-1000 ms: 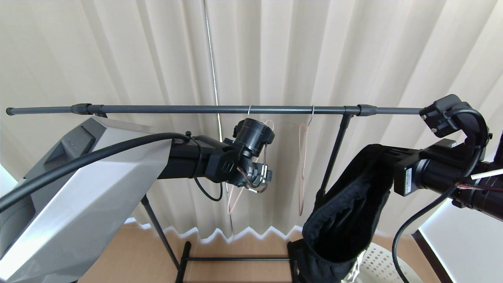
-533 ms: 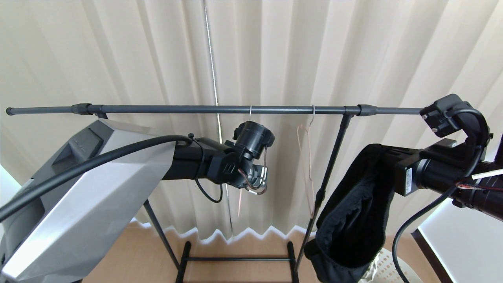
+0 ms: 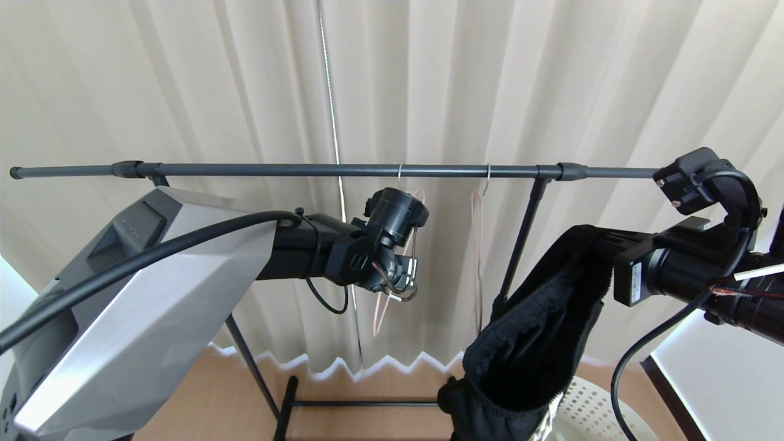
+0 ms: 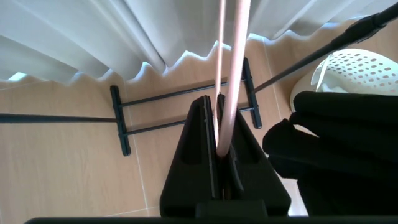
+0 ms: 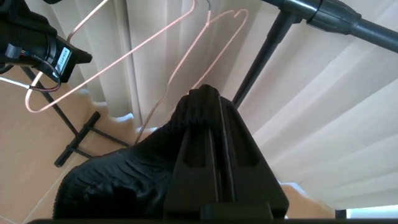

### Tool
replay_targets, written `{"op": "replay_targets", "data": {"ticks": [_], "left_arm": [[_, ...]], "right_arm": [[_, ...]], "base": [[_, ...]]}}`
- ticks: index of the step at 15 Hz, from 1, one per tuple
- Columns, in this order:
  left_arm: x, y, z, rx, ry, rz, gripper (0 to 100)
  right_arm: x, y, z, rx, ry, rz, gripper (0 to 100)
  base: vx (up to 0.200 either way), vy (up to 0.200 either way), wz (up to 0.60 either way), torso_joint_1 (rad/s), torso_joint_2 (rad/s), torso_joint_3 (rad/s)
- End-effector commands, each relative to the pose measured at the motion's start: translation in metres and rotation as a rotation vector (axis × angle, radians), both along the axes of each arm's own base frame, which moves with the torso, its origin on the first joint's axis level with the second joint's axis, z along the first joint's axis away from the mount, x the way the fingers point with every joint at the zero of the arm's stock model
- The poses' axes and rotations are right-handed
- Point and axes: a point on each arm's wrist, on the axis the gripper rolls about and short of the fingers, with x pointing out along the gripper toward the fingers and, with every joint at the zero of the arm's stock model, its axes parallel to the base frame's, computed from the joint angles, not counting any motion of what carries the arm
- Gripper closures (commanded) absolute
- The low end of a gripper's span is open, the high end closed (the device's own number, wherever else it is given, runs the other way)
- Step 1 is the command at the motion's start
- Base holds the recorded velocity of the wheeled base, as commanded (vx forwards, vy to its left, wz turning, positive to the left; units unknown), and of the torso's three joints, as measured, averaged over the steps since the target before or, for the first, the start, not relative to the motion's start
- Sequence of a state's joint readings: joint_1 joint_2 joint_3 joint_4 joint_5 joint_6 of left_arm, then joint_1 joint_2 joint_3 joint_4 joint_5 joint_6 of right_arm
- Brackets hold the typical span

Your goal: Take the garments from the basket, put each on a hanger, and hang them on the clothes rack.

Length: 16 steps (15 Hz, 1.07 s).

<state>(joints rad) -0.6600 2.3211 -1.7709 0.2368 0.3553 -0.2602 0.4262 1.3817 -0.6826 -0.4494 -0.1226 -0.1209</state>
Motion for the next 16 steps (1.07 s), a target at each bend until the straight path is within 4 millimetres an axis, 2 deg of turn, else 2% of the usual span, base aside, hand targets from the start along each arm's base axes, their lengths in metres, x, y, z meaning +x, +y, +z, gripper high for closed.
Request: {"op": "replay_targets", "data": {"ticks": [1, 11, 16], "left_arm": [[-0.001, 0.001, 0.004, -0.006, -0.008, 0.001, 100], [-0.015, 0.007, 0.041, -0.049, -0.062, -0.012, 100], [-0.035, 0.015, 0.052, -0.040, -0.055, -0.029, 100]], "right_arm": [[0.000, 0.000, 0.000, -0.001, 0.002, 0.000, 100], [0.000, 0.000, -0.001, -0.002, 0.003, 0.000, 100], [-0.001, 0.000, 0.001, 0.001, -0.003, 0.000, 100]], "base": [[0.000, 0.000, 0.00, 0.000, 0.00, 0.000], [0.000, 0.000, 0.00, 0.000, 0.00, 0.000], [0.000, 0.000, 0.00, 0.000, 0.00, 0.000]]}}
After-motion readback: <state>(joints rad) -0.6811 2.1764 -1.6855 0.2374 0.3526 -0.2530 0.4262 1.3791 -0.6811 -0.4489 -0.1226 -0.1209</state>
